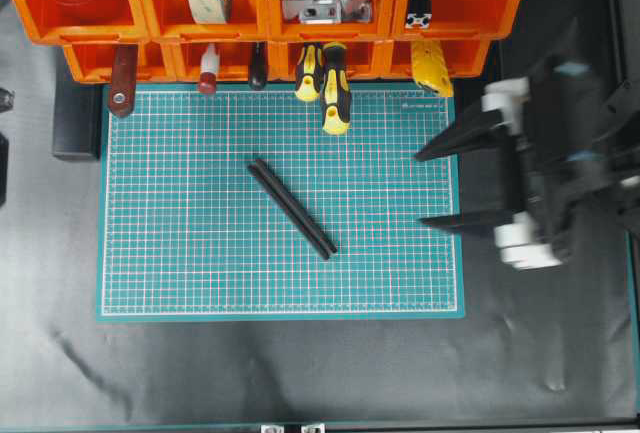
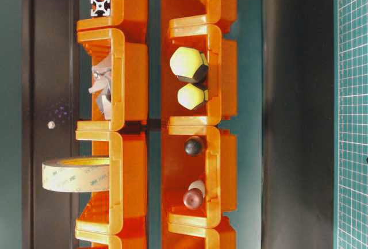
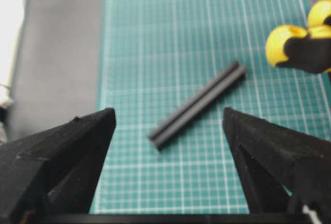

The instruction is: Pick frame from container rack with right arm.

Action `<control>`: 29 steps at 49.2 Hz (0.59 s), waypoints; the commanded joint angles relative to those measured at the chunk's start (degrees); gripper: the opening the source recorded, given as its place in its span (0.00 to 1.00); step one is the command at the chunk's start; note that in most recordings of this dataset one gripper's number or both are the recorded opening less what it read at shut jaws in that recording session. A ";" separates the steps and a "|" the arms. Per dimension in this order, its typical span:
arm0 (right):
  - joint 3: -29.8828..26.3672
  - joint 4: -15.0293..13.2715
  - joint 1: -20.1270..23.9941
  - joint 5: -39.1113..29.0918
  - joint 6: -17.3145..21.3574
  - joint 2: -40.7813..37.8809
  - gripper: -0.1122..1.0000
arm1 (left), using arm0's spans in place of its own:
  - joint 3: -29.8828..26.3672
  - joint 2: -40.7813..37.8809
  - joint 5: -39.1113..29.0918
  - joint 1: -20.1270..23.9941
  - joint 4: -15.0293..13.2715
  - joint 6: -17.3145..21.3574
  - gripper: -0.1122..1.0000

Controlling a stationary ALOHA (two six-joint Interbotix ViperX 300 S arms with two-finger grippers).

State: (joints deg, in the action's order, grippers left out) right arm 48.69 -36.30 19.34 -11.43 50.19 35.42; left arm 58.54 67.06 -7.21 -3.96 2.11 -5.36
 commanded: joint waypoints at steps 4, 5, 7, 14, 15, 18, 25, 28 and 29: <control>1.58 -0.53 -0.35 1.14 -0.18 7.38 0.80 | -0.70 -0.53 -1.23 -0.26 0.09 -0.09 0.10; 1.85 -0.62 -0.35 1.14 -0.18 8.00 0.80 | -0.70 -0.44 -1.49 -0.26 0.18 -0.09 0.10; 2.37 -0.70 -0.35 1.14 -0.26 9.32 0.80 | -0.53 -0.44 -1.85 -0.26 0.09 -0.09 0.10; 4.22 -1.76 -0.62 1.05 -0.26 12.66 0.80 | -0.44 -0.35 -2.11 -0.26 0.09 -0.09 0.10; 4.39 -1.76 -0.70 1.05 -0.18 13.01 0.80 | -0.44 -0.44 -2.11 -0.35 0.09 -0.09 0.10; 5.01 -1.85 -1.05 0.97 -0.18 13.80 0.80 | -0.44 -0.35 -2.11 -0.26 0.18 -0.09 0.10; 5.36 -1.85 -2.02 0.97 -0.26 15.47 0.80 | -0.35 -0.35 -2.20 -0.26 0.09 -0.09 0.10; 5.45 -1.85 -2.37 1.05 -0.26 16.26 0.80 | -0.35 -0.44 -2.11 -0.26 0.09 0.00 0.10; 5.45 -1.85 -2.46 0.97 -0.26 16.52 0.80 | -0.35 -0.35 -2.11 -0.26 0.09 0.00 0.10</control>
State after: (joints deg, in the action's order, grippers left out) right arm 54.76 -37.97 17.40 -10.99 50.10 51.15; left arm 58.71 67.06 -9.58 -4.22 2.02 -5.36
